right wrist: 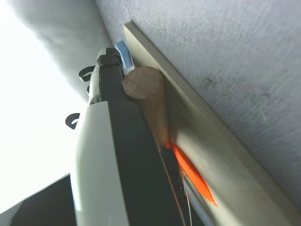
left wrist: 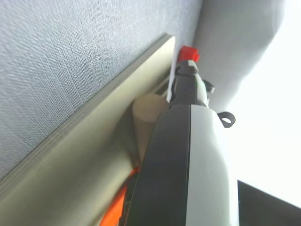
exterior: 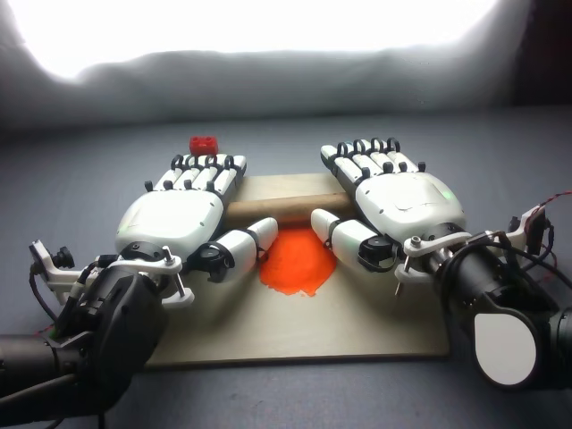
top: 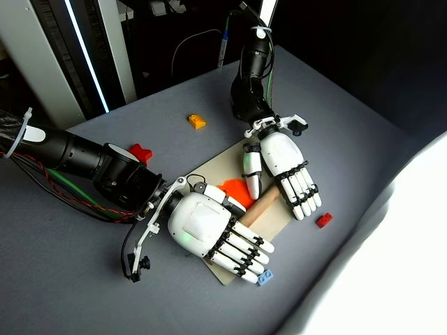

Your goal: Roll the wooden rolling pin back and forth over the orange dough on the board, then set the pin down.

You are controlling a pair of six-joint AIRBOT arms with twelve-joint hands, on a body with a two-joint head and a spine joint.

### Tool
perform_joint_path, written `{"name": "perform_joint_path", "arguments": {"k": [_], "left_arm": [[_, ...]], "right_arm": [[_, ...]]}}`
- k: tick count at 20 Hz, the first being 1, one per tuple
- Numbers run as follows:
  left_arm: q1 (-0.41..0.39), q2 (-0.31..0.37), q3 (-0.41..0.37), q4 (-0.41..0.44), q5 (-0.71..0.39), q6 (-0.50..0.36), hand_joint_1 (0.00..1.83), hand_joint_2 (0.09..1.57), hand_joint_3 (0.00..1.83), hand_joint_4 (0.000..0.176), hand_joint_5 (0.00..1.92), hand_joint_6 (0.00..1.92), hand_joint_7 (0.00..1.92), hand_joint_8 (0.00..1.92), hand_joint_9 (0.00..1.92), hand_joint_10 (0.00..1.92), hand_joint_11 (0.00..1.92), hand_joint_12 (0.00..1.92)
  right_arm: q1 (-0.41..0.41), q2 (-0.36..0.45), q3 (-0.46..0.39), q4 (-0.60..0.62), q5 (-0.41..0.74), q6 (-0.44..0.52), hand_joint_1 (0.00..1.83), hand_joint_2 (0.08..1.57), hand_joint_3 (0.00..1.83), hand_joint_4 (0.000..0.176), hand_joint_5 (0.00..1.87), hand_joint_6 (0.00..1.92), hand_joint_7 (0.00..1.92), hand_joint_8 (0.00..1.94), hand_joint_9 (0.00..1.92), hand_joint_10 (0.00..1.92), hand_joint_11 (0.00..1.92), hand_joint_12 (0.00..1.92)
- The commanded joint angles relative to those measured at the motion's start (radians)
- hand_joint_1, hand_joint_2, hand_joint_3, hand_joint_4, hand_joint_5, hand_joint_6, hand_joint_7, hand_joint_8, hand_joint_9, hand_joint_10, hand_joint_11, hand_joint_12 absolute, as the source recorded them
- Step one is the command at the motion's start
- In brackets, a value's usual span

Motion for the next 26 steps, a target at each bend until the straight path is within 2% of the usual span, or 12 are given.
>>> {"name": "perform_joint_path", "arguments": {"k": [1, 14, 26], "left_arm": [[-0.004, -0.004, 0.011, 0.013, -0.051, 0.014, 0.0, 1.44, 0.0, 0.0, 0.0, 0.0, 0.0, 0.0, 0.0, 0.0, 0.0, 0.0], [-0.028, -0.016, 0.052, 0.013, -0.022, 0.003, 0.0, 1.44, 0.0, 0.0, 0.0, 0.0, 0.0, 0.0, 0.0, 0.0, 0.0, 0.0], [-0.027, -0.01, 0.036, 0.014, -0.013, -0.001, 0.0, 1.44, 0.0, 0.0, 0.0, 0.0, 0.0, 0.0, 0.0, 0.0, 0.0, 0.0]], "right_arm": [[0.004, 0.005, 0.003, -0.051, -0.08, 0.008, 0.0, 1.51, 0.0, 0.0, 0.05, 0.0, 0.03, 0.0, 0.0, 0.0, 0.0, 0.0], [0.003, 0.005, 0.003, -0.074, -0.095, 0.009, 0.0, 1.51, 0.0, 0.0, 0.04, 0.0, 0.03, 0.0, 0.0, 0.0, 0.0, 0.0], [-0.002, 0.007, -0.007, -0.089, -0.104, 0.009, 0.0, 1.51, 0.0, 0.0, 0.06, 0.01, 0.04, 0.01, 0.0, 0.0, 0.0, 0.0]]}}
